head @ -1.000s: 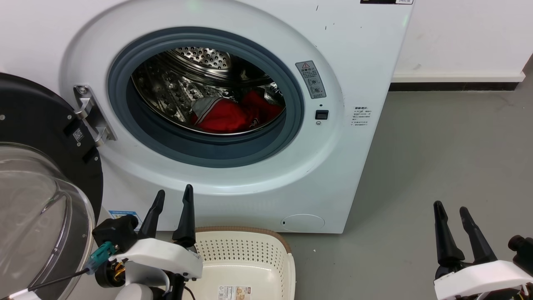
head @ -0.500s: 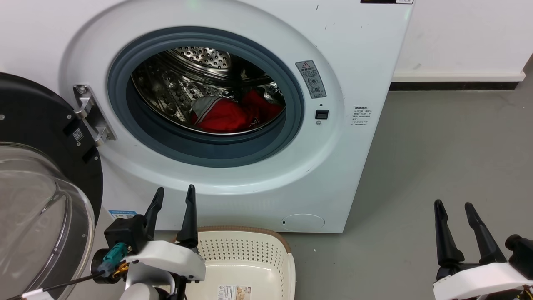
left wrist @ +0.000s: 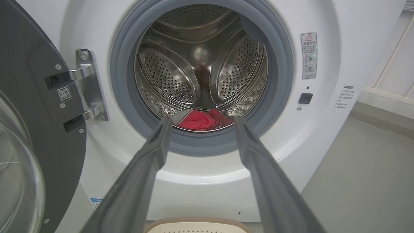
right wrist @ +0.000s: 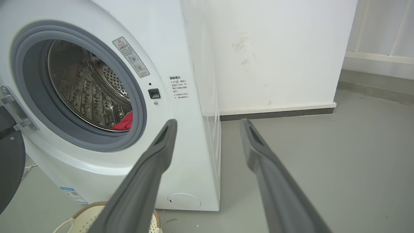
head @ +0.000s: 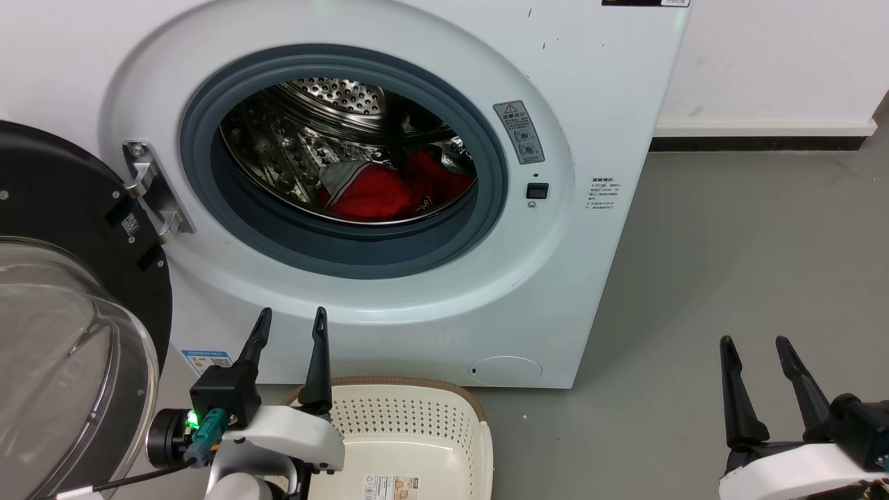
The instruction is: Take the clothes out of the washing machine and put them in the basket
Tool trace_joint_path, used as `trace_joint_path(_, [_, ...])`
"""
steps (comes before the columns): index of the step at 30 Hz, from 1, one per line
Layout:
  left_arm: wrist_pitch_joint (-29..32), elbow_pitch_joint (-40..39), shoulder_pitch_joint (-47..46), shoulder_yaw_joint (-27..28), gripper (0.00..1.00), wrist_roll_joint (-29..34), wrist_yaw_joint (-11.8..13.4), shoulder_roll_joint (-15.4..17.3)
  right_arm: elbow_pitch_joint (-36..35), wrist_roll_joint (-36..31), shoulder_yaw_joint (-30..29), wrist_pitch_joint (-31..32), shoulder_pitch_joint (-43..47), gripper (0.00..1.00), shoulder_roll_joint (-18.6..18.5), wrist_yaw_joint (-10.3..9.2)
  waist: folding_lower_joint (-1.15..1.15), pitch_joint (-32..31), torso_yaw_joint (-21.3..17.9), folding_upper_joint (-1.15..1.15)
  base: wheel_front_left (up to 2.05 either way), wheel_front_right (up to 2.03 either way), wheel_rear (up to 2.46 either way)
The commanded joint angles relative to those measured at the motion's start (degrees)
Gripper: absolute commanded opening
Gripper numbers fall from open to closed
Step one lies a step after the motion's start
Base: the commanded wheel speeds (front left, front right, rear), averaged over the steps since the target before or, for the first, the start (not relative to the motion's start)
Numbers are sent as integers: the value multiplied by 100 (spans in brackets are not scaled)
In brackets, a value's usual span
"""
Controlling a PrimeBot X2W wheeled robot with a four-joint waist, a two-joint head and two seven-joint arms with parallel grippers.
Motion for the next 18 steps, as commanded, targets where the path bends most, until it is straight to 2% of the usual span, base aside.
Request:
trace_joint_path(1, [-61,-4,-40,-29,100,148,41,45,-69,-161,20,-40,36,100,-2,-1,0,2,-7,0,0,0,0])
trace_joint_path(18, [-240,164,19,59,100,687,94,-20,-131,-778,33,-122,151,100,-1,-2,0,-11,-16,0,0,0,0])
